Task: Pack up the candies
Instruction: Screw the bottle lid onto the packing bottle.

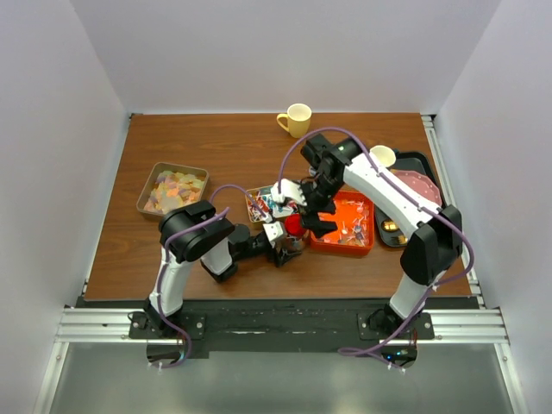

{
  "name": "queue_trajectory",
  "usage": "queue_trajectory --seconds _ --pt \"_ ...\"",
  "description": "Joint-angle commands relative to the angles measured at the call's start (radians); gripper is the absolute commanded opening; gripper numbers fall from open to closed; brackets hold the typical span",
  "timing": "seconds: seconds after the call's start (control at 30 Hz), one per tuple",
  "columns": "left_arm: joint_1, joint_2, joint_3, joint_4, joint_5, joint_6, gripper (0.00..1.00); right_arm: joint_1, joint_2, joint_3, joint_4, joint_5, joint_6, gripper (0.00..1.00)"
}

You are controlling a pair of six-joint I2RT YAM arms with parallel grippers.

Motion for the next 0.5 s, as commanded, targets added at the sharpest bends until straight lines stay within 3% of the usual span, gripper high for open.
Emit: queue_trajectory --seconds 0.0,0.47 --pt "0.013 0.056 -0.014 -0.057 -0.073 0.027 0.00 -0.006 0.046 0.116 -0.019 -0.020 -0.004 0.97" --pt "0.013 0.054 -0.011 -0.062 -0.076 0.025 0.00 0.062 0.132 0.160 -0.025 -0.088 -0.021 0.98"
